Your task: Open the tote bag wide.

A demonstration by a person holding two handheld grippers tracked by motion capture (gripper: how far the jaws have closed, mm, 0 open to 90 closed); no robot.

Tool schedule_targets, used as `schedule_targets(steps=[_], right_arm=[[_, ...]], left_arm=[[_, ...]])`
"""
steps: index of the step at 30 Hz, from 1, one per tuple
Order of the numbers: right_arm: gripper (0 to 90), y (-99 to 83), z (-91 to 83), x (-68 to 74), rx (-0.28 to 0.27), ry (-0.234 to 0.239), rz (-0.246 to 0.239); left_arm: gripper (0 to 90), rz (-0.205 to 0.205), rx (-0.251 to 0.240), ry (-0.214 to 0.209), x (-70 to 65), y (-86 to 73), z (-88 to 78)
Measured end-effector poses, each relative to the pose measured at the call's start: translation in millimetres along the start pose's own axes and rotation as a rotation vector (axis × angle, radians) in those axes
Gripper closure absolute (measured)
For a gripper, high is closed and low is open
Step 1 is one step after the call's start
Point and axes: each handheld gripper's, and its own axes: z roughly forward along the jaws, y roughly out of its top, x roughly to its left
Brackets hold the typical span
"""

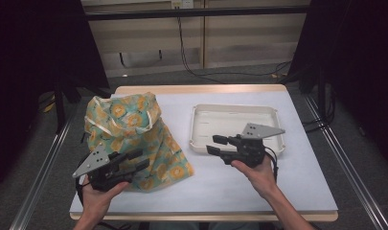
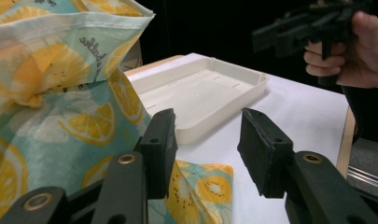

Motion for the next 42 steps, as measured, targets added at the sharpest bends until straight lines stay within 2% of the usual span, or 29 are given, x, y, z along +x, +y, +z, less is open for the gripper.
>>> schedule_targets(steps=[1,2,3,4,5,6,7,8,9,11,12,13,14,15,16,18,19,20,21,22,23,24,25,28,32,35,40,41,42], right_arm=[[54.1,4.4,6.5,-1.0,-0.005,0.008,-0.004],[54.1,4.4,6.5,-1.0,-0.005,0.008,-0.004],[54.5,14.6,19.7,-3.0,-0.002,0.022,-0.016],[54.5,14.6,19.7,-3.0,-0.002,0.022,-0.016],[56.3,23.3,30.7,-5.9,-0.004,0.033,-0.023],[56.3,23.3,30.7,-5.9,-0.004,0.033,-0.023],[58.1,30.0,40.5,-8.7,-0.007,0.05,-0.015],[58.1,30.0,40.5,-8.7,-0.007,0.05,-0.015],[58.3,37.8,52.4,-9.8,-0.001,0.061,-0.025],[57.1,46.5,63.7,-9.8,0.003,0.079,-0.033],[57.1,46.5,63.7,-9.8,0.003,0.079,-0.033],[51.1,57.7,76.4,-9.5,0.014,0.079,-0.048],[51.0,61.4,80.2,-9.5,0.016,0.077,-0.054],[50.4,66.5,84.9,-9.4,0.018,0.081,-0.06],[49.9,71.5,89.5,-9.4,0.017,0.088,-0.068],[49.8,76.2,94.0,-9.2,0.017,0.091,-0.078],[48.9,85.8,103.3,-9.8,0.02,0.105,-0.087],[48.9,85.8,103.3,-9.8,0.02,0.105,-0.087],[48.4,93.1,110.8,-10.8,0.027,0.103,-0.097],[48.1,95.5,113.4,-11.5,0.027,0.107,-0.096],[47.4,98.6,116.7,-12.5,0.03,0.106,-0.098],[47.4,98.6,116.7,-12.5,0.03,0.106,-0.098],[47.3,102.0,120.4,-14.1,0.028,0.111,-0.103],[47.1,110.2,128.9,-16.7,0.036,0.109,-0.115],[46.6,123.3,141.2,-20.0,0.049,0.103,-0.127],[45.9,127.9,146.5,-21.5,0.055,0.095,-0.137],[43.9,134.1,165.0,-23.4,0.066,0.108,-0.131],[44.6,132.1,173.8,-23.7,0.077,0.112,-0.133],[44.6,132.1,173.8,-23.7,0.077,0.112,-0.133]], left_arm=[[60.3,0.0,0.0,0.0,0.0,0.0,0.0],[60.3,-0.001,0.005,-0.006,0.3,0.3,1.9],[68.6,-0.016,0.005,-0.028,1.4,-1.3,5.2],[72.0,-0.016,0.005,-0.028,1.4,-1.3,5.2],[77.1,-0.026,-0.009,-0.048,1.1,-5.4,7.6],[79.5,-0.026,-0.009,-0.048,1.1,-5.4,7.6],[85.0,-0.037,-0.005,-0.069,0.6,-9.4,8.2],[87.9,-0.037,-0.005,-0.069,0.6,-9.4,8.2],[90.0,-0.025,0.013,-0.061,-0.7,-13.1,7.5],[90.0,-0.024,0.02,-0.058,-0.3,-15.1,6.1],[90.0,-0.024,0.02,-0.058,-0.3,-15.1,6.1],[90.0,-0.023,0.016,-0.051,-0.1,-15.4,4.8],[89.1,-0.021,0.013,-0.048,0.9,-15.8,4.0],[84.7,-0.039,0.005,-0.03,2.0,-16.7,3.0],[78.8,-0.039,0.005,-0.03,2.0,-16.7,3.0],[76.8,-0.043,0.011,-0.024,3.2,-18.1,3.0],[68.0,-0.052,0.013,-0.019,2.0,-19.8,4.1],[68.0,-0.047,0.023,-0.013,0.9,-20.5,4.7],[66.6,-0.041,0.018,-0.05,-1.8,-22.7,5.9],[65.2,-0.037,0.033,-0.025,-4.6,-22.4,5.4],[64.6,-0.037,0.033,-0.025,-4.6,-22.4,5.4],[64.6,-0.025,0.024,-0.055,-4.8,-22.5,5.7],[64.6,-0.025,0.033,-0.032,-7.1,-21.9,4.7],[69.5,-0.027,0.024,-0.031,-7.9,-21.9,4.0],[75.9,-0.045,0.005,-0.025,-1.9,-21.5,0.5],[76.1,-0.044,-0.016,-0.01,1.6,-19.5,-3.9],[75.0,-0.045,-0.057,0.014,9.1,-12.7,-15.4],[74.8,-0.049,-0.064,-0.005,13.4,-9.7,-19.9],[74.6,-0.049,-0.064,-0.005,13.4,-9.7,-19.9]])
